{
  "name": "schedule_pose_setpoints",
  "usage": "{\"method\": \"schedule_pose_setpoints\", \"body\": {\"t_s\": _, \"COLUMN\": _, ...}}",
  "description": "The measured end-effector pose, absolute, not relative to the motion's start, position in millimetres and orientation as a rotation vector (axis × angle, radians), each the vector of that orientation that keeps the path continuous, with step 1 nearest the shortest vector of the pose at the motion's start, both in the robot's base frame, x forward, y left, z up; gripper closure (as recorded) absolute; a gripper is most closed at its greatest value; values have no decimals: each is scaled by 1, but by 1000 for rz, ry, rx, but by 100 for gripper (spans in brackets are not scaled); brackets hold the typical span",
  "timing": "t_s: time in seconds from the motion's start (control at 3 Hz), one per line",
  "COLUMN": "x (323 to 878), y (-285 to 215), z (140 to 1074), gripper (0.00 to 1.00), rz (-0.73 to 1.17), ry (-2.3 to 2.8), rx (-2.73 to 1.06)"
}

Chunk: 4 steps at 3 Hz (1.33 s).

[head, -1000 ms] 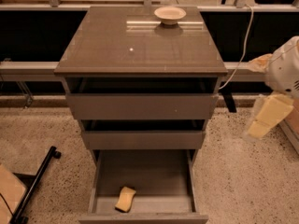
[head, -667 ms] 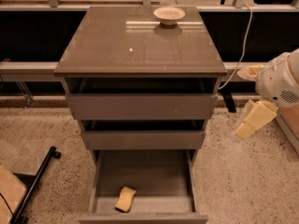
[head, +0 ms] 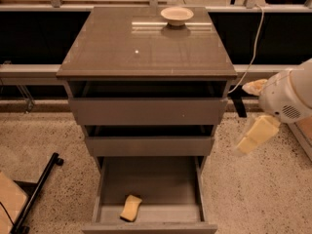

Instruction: Pick sponge from bottom drawer and place on counter

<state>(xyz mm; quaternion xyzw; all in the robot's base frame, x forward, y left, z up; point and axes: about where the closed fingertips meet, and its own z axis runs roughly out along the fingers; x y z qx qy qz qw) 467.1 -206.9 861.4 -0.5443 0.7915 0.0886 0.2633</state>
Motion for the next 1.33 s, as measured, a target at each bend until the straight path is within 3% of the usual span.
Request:
{"method": "schedule_pose_setpoints", "body": {"t_s": 0.67, "x": 469, "y": -177, "z": 727, "gripper": 0, "rz": 444, "ry": 2154, "rx": -1451}}
{"method": "schedule_pose_setpoints", "body": {"t_s": 1.33, "x": 470, "y": -176, "z": 714, "gripper": 0, "rz": 420, "ry": 2200, "rx": -1460}}
